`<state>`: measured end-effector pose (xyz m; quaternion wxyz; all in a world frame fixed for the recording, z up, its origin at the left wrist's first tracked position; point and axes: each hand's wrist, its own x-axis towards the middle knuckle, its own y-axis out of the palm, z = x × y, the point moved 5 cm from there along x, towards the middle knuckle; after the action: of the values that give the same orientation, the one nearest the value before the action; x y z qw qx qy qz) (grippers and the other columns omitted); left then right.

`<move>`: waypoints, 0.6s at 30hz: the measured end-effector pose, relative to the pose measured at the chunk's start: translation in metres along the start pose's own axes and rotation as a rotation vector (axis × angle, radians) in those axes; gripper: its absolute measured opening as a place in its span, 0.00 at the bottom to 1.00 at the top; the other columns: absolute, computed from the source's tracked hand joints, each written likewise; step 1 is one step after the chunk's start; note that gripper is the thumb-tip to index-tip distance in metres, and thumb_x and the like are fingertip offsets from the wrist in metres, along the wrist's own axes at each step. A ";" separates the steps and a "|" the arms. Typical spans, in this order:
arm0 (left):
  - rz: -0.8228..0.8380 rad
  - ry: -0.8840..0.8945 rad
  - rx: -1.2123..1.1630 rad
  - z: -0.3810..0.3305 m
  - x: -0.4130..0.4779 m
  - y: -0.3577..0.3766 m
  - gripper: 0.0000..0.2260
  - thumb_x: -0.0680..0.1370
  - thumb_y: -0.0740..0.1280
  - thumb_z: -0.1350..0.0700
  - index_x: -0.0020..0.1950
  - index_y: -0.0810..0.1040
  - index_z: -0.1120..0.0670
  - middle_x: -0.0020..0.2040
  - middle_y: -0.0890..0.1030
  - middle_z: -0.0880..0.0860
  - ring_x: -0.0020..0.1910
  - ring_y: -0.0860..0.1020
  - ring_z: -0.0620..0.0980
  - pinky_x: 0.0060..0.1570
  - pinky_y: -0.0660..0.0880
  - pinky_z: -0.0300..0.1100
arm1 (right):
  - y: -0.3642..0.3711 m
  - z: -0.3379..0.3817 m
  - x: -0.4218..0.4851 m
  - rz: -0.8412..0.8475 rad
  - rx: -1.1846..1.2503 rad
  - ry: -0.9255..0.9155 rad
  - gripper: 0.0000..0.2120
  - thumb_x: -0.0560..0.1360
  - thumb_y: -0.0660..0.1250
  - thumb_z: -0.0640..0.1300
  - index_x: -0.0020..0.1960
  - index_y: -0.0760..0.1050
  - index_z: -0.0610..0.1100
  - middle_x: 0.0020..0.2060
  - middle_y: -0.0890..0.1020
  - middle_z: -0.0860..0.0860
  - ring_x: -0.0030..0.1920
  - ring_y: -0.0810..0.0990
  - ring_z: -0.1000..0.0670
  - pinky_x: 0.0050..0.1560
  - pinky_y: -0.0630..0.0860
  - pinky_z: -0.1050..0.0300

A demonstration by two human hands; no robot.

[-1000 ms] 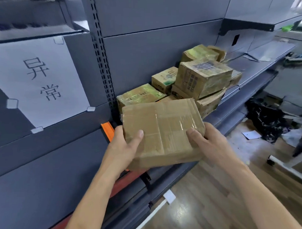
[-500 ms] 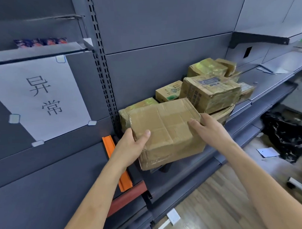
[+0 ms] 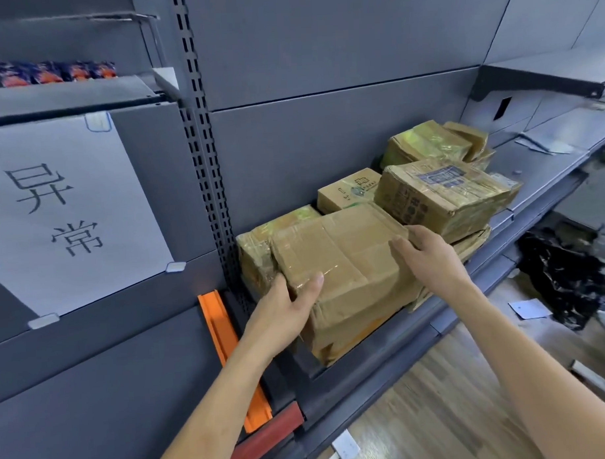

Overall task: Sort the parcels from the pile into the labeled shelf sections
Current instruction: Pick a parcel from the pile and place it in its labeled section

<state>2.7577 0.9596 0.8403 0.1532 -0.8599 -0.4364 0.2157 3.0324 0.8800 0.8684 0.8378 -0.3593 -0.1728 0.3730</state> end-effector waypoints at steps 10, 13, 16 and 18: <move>-0.024 0.016 0.071 -0.007 0.007 0.009 0.43 0.73 0.49 0.19 0.76 0.66 0.49 0.66 0.77 0.48 0.61 0.78 0.49 0.62 0.76 0.52 | -0.008 0.017 0.018 -0.038 0.022 -0.132 0.23 0.83 0.62 0.53 0.75 0.70 0.48 0.68 0.78 0.51 0.67 0.76 0.50 0.60 0.70 0.59; -0.052 0.023 0.042 -0.006 0.007 0.012 0.43 0.72 0.50 0.19 0.77 0.65 0.47 0.72 0.73 0.47 0.66 0.75 0.48 0.65 0.74 0.52 | -0.011 0.023 0.017 -0.103 -0.076 -0.212 0.21 0.83 0.61 0.51 0.73 0.72 0.47 0.66 0.79 0.49 0.65 0.77 0.46 0.62 0.73 0.53; -0.097 0.006 0.013 -0.008 0.010 0.016 0.41 0.74 0.52 0.20 0.76 0.66 0.46 0.73 0.72 0.47 0.69 0.73 0.48 0.66 0.73 0.51 | -0.013 0.031 0.015 -0.126 -0.218 -0.313 0.19 0.83 0.60 0.53 0.71 0.74 0.47 0.64 0.78 0.48 0.62 0.78 0.44 0.58 0.73 0.51; -0.127 -0.013 -0.007 -0.011 0.013 0.020 0.39 0.75 0.53 0.22 0.77 0.66 0.47 0.73 0.72 0.48 0.70 0.73 0.49 0.68 0.72 0.53 | -0.012 0.033 0.016 -0.081 -0.287 -0.334 0.20 0.83 0.59 0.54 0.70 0.74 0.46 0.66 0.77 0.47 0.64 0.75 0.43 0.61 0.73 0.48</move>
<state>2.7836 0.9577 0.8372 0.1609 -0.8295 -0.4920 0.2097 3.0301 0.9020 0.9004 0.7520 -0.4007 -0.3748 0.3652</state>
